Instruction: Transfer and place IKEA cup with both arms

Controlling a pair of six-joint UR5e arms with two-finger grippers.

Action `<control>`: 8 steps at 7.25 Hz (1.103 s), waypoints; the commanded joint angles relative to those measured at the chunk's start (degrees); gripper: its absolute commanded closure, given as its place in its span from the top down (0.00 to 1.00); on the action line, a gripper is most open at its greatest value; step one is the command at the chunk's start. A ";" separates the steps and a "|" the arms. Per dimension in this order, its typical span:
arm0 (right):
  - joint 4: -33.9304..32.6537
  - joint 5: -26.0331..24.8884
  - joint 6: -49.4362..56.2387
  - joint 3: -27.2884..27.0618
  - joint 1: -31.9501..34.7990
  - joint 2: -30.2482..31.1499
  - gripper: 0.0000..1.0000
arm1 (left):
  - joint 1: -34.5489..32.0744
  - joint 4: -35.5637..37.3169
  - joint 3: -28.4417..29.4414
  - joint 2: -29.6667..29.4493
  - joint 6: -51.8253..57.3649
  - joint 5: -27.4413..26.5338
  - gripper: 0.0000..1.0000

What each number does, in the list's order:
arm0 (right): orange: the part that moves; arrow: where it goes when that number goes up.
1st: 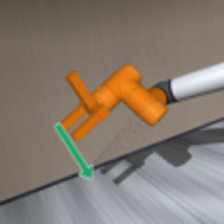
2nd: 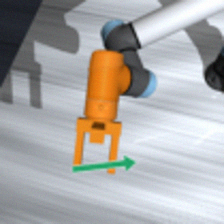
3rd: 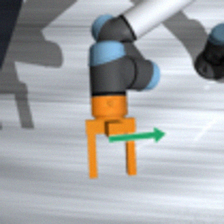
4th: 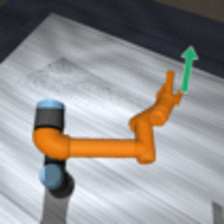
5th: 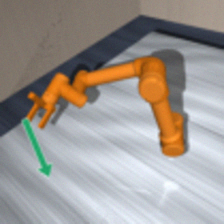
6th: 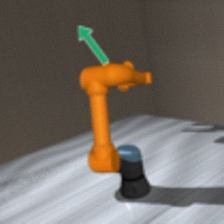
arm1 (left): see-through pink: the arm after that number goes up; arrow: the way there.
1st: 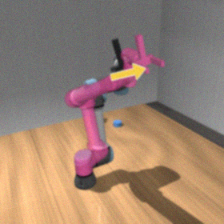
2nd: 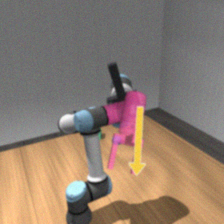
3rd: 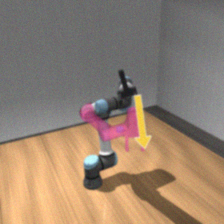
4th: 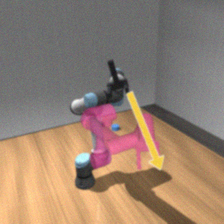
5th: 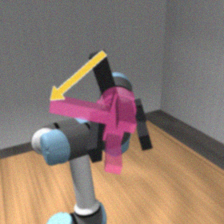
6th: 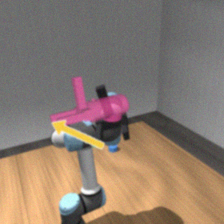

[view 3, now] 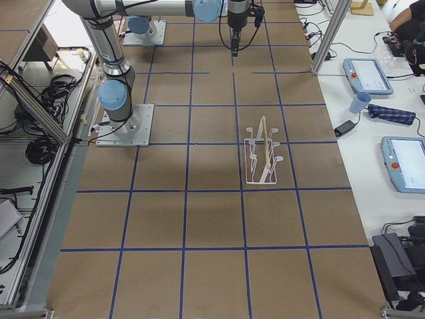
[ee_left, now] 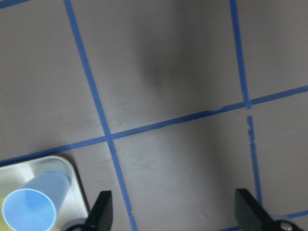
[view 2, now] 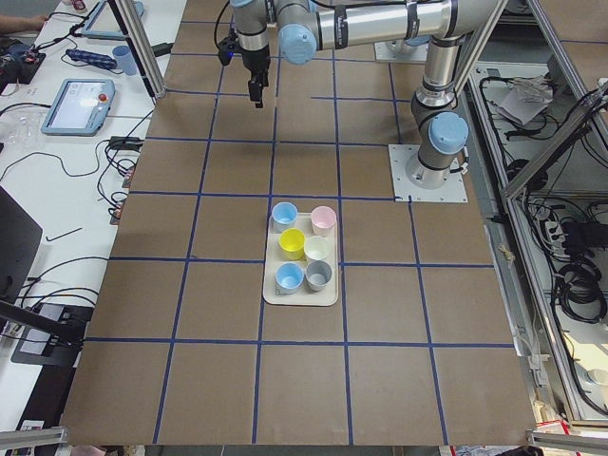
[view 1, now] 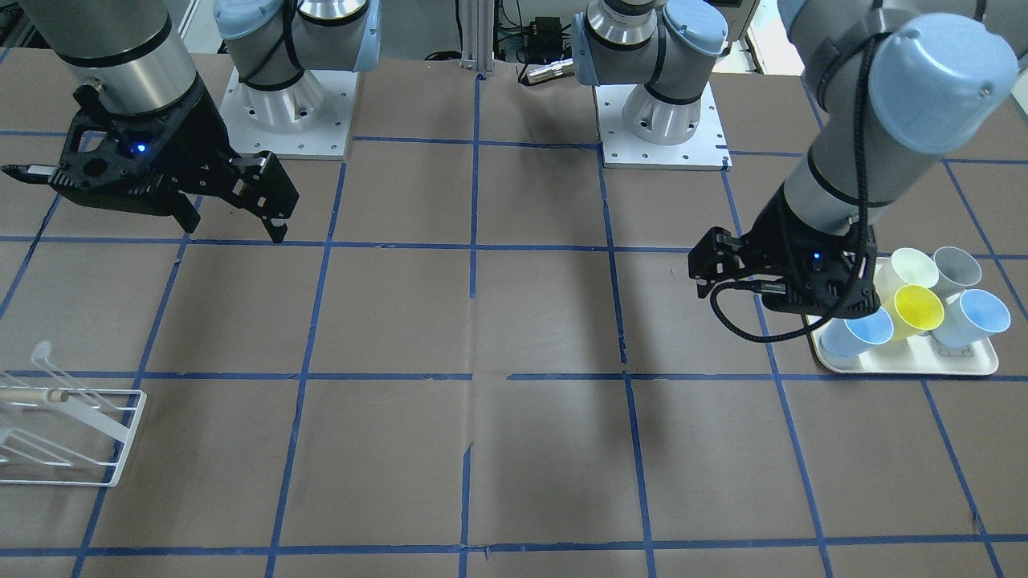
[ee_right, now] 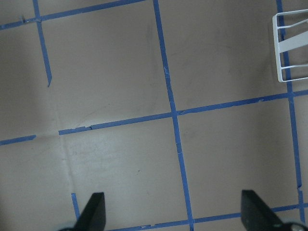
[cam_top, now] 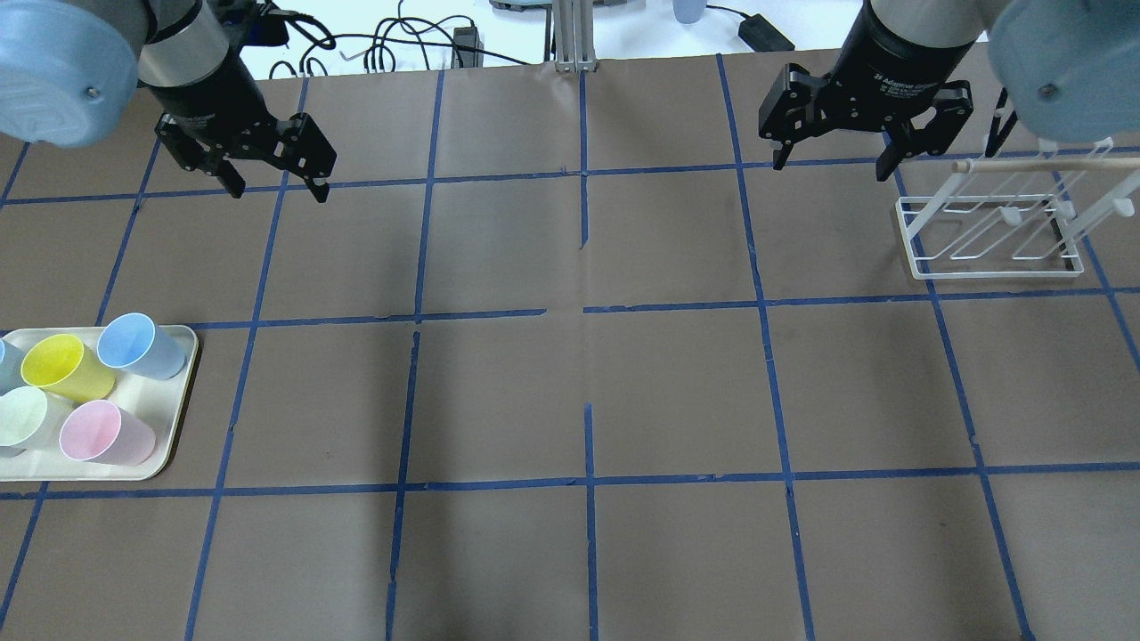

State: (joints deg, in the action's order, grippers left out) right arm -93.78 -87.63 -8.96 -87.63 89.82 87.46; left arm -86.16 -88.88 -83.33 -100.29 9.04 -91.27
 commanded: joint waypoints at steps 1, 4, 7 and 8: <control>0.00 0.09 0.00 0.00 0.00 -0.01 1.00 | -2.70 -10.04 3.88 3.23 -4.38 -0.31 1.00; -0.09 0.09 0.00 0.09 0.00 -0.01 1.00 | -2.26 -2.83 -2.16 7.64 -4.73 -0.22 1.00; -0.09 0.18 0.00 0.00 0.00 -0.01 1.00 | -1.03 -2.08 -3.06 9.23 -4.73 0.30 1.00; -0.09 0.18 0.00 0.09 0.00 -0.01 1.00 | -0.85 -2.44 -2.98 9.40 -4.73 0.39 1.00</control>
State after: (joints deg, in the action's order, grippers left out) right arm -93.87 -87.46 -8.97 -87.61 89.82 87.45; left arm -87.42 -90.97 -86.28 -91.26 4.33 -91.03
